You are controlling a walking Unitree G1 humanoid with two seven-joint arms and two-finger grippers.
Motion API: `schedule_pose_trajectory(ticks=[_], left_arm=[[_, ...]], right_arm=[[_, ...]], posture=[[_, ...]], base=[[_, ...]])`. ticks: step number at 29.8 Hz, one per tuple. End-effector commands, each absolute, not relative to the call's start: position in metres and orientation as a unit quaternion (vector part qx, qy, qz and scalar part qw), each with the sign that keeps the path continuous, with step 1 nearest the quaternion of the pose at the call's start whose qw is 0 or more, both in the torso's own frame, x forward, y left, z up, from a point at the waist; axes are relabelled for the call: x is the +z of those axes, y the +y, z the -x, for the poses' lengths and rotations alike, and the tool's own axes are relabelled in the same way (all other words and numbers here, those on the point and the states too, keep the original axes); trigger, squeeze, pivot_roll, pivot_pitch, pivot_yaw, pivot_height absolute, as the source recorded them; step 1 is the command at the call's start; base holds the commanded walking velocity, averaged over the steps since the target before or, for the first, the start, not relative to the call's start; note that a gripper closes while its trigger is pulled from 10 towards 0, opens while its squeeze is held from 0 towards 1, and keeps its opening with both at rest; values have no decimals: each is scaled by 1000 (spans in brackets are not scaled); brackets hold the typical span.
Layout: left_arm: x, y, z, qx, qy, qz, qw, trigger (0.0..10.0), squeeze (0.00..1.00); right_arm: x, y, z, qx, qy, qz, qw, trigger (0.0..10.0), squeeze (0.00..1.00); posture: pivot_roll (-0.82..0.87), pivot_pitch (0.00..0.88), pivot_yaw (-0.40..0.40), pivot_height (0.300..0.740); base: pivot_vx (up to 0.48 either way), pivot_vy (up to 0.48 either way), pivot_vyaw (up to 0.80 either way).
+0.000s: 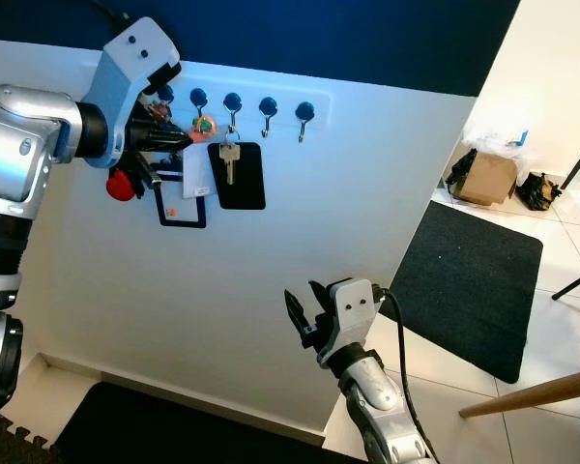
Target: Hang keys on a hook
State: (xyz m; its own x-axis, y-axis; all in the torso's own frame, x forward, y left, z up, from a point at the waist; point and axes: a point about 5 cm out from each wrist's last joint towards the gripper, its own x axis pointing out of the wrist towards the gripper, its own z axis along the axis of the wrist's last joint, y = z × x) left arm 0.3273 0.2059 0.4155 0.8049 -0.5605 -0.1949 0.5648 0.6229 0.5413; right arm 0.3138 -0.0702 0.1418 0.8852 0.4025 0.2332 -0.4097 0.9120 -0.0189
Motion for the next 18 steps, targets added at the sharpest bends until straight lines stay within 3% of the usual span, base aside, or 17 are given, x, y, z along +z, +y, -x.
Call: schedule_pose_trajectory(ticks=[1,10,18], left_arm=[[424,216,-318,-295,-9,-304,906,10000,0],[420,229,-311,-250,-28,-291,923,10000,0],[393,223,-315,-268,-6,-256,929,10000,0]], right_arm=[[136,-70,-311,210,-107,-18,972,10000,0],[137,-69,-313,216,-108,-16,970,10000,0],[138,-68,-314,215,-109,-16,970,10000,0]], posture=[[261,198,-6,740],[261,196,-17,740],[253,191,-16,740]], base=[[0,0,0],[0,0,0],[0,0,0]])
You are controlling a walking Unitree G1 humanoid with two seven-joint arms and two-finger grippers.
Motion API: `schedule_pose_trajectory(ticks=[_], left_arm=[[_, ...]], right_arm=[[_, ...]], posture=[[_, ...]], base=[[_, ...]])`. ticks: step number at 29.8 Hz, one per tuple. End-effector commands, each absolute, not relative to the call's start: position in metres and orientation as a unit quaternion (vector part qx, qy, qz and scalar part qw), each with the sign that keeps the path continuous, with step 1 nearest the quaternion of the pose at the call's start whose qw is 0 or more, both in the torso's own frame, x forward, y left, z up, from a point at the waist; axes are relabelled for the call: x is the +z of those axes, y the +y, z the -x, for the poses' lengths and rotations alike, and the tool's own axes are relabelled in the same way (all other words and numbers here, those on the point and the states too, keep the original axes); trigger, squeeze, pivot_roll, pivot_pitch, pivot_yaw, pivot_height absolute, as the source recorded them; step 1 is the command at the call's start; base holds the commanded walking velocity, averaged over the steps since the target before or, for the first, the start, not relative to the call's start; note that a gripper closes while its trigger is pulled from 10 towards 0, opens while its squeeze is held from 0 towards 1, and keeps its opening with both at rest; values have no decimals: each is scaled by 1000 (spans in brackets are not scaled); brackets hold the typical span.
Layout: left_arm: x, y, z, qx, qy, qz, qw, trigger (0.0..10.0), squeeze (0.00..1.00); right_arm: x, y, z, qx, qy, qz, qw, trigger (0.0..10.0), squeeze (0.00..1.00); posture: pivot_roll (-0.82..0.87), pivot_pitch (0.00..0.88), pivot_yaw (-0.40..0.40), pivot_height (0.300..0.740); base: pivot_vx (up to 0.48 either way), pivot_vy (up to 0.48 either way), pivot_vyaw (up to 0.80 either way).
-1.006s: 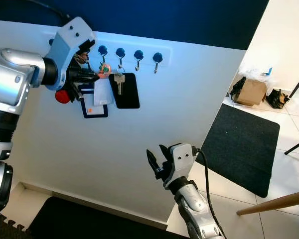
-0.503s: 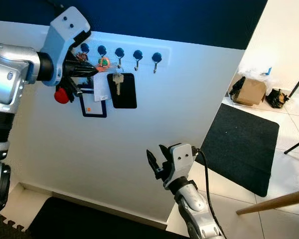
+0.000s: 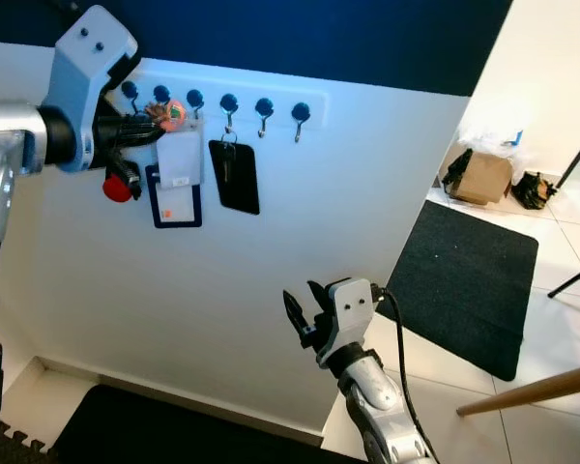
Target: Hang keys on a hook
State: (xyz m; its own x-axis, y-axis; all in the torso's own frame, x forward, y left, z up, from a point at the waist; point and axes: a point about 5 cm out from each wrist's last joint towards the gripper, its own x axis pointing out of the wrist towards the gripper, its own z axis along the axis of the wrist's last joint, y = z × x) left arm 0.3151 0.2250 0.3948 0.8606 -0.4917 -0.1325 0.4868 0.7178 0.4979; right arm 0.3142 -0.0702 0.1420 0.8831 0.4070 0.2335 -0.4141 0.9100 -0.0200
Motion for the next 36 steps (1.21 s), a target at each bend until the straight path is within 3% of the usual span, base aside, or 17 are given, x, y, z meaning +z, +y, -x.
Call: schedule_pose_trajectory(ticks=[1,5,17,36], left_arm=[[387,220,-314,-274,-1,-246,930,10000,0],[374,212,-313,-296,-3,-217,930,10000,0],[398,213,-308,-283,-58,-208,934,10000,0],[383,201,-320,-271,-60,-179,944,10000,0]], right_arm=[[138,-69,-314,215,-109,-16,970,10000,0],[138,-71,-314,212,-109,-15,971,10000,0],[138,-71,-315,211,-111,-15,971,10000,0],[140,-70,-316,210,-113,-15,971,10000,0]], posture=[[252,190,-16,740],[247,191,-18,740],[250,187,-16,740],[240,173,-12,740]], base=[[0,0,0],[0,0,0],[0,0,0],[0,0,0]])
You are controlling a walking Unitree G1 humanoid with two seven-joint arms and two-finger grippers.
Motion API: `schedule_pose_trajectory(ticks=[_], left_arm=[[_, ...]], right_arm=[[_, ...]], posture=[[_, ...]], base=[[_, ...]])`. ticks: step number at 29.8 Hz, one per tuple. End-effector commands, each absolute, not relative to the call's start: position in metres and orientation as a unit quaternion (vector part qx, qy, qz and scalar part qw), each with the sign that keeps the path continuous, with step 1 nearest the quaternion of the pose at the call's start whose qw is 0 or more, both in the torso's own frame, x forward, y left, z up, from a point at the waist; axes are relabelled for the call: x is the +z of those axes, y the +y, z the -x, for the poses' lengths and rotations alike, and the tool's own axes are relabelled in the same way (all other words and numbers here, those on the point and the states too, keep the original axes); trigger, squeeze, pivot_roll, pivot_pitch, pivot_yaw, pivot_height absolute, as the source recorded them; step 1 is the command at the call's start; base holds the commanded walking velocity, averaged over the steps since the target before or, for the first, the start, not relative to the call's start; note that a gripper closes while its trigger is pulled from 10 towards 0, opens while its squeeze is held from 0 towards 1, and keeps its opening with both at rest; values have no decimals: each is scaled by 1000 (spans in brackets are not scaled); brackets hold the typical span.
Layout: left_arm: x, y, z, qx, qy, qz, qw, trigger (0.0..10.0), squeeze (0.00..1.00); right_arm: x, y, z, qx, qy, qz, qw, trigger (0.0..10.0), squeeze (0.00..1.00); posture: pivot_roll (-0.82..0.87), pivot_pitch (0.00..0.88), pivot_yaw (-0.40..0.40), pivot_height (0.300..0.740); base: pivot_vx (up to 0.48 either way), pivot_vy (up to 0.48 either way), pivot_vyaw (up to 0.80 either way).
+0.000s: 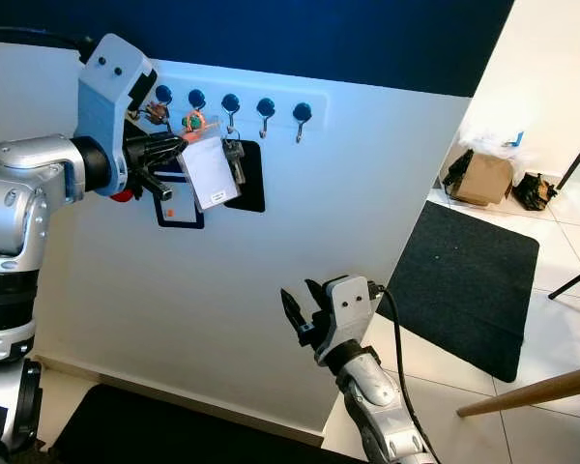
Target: Hang keys on a hook
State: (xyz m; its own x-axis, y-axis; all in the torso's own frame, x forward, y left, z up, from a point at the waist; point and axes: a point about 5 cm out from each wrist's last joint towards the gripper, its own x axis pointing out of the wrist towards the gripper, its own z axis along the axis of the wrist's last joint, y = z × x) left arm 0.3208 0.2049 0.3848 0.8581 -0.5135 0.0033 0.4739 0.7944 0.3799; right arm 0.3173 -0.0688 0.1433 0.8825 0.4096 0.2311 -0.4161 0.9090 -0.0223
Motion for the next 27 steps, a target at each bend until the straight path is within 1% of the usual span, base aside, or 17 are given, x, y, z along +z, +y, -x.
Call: schedule_pose_trajectory(ticks=[1,4,5,9,14,23,27], left_arm=[[382,202,-318,-272,-59,-173,945,10000,0],[378,207,-317,-257,-54,-160,951,10000,0],[377,209,-319,-238,-55,-149,958,10000,0],[375,209,-320,-231,-58,-135,962,10000,0],[364,207,-318,-229,-48,-129,964,10000,0],[354,204,-316,-229,-42,-117,966,10000,0],[365,202,-311,-232,-76,-110,963,10000,0]], right_arm=[[140,-71,-316,209,-113,-14,971,10000,0],[138,-72,-315,207,-111,-16,972,10000,0],[138,-71,-316,208,-110,-17,972,10000,0],[138,-69,-317,210,-110,-17,971,10000,0],[140,-66,-318,214,-112,-19,970,10000,0],[139,-67,-317,212,-111,-19,971,10000,0],[139,-68,-317,210,-112,-20,971,10000,0]], posture=[[240,172,-11,740],[242,169,-13,740],[249,167,-15,740],[253,165,-18,740],[255,163,-19,740],[253,168,-13,740],[254,168,-11,740]], base=[[0,0,0],[0,0,0],[0,0,0],[0,0,0],[0,0,0],[0,0,0],[0,0,0]])
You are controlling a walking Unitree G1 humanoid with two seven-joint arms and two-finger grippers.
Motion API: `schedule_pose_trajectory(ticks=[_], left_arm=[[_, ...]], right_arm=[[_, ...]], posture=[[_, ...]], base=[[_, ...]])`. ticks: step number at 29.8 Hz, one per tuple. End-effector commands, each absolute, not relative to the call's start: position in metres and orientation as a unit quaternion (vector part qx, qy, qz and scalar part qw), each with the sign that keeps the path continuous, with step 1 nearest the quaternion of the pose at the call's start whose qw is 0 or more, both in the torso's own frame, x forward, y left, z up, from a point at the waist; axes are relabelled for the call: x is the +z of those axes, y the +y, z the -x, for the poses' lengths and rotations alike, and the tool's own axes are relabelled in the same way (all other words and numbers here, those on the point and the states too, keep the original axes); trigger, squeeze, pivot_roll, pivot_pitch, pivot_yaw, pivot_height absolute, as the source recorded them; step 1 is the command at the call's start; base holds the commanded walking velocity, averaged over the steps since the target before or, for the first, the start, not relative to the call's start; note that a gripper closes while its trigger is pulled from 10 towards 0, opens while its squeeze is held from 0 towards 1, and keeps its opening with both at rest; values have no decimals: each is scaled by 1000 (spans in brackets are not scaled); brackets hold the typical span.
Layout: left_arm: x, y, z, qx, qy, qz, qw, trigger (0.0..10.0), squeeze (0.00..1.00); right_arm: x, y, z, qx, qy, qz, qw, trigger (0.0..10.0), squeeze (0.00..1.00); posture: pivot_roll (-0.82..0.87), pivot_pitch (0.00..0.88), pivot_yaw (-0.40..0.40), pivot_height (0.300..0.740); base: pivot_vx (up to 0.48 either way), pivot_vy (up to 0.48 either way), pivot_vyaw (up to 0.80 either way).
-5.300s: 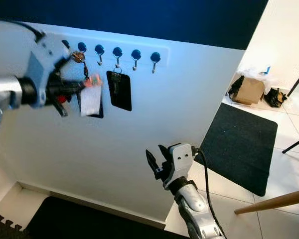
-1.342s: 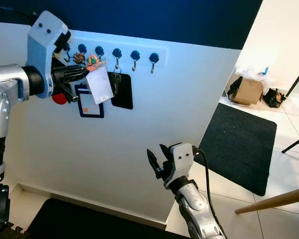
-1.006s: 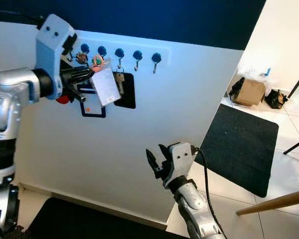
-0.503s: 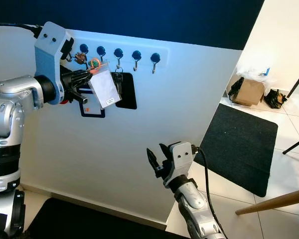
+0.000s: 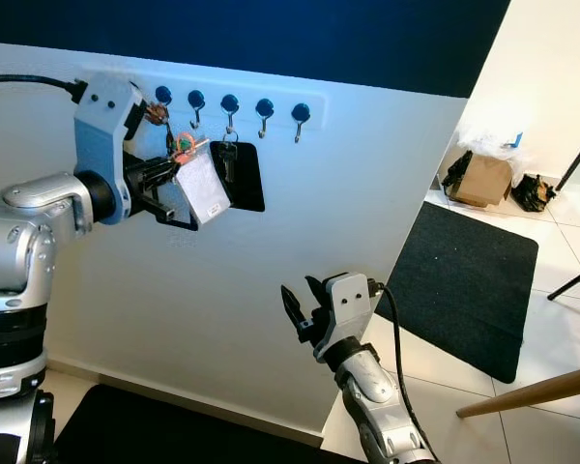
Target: Hang keys on a hook
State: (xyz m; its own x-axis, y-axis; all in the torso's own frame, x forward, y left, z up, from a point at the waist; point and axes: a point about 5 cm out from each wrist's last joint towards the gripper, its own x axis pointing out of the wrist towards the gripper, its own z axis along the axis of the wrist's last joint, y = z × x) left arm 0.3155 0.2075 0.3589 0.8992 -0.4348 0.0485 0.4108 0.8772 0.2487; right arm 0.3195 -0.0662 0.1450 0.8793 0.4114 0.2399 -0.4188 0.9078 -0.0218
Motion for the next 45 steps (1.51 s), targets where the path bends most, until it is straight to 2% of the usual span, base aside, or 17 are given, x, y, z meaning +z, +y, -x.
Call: schedule_pose_trajectory(ticks=[1,13,19,28,40,45], left_arm=[[368,200,-309,-241,-85,-111,960,10000,0],[381,194,-313,-243,-103,-125,956,10000,0],[374,190,-327,-240,-70,-136,959,10000,0],[363,202,-344,-224,-21,-118,967,10000,0],[354,204,-337,-234,-13,-118,965,10000,0],[353,212,-326,-224,-53,-116,966,10000,0]], right_arm=[[139,-68,-318,209,-112,-20,971,10000,0],[139,-65,-318,211,-112,-23,971,10000,0],[138,-66,-318,209,-112,-23,971,10000,0],[137,-67,-316,204,-112,-23,972,10000,0],[137,-67,-316,205,-111,-23,972,10000,0],[137,-67,-316,206,-111,-23,972,10000,0]], posture=[[256,169,-10,740],[259,169,-9,740],[255,173,-4,740],[251,176,6,740],[254,178,-1,740],[253,181,-3,740]], base=[[0,0,0],[0,0,0],[0,0,0],[0,0,0],[0,0,0],[0,0,0]])
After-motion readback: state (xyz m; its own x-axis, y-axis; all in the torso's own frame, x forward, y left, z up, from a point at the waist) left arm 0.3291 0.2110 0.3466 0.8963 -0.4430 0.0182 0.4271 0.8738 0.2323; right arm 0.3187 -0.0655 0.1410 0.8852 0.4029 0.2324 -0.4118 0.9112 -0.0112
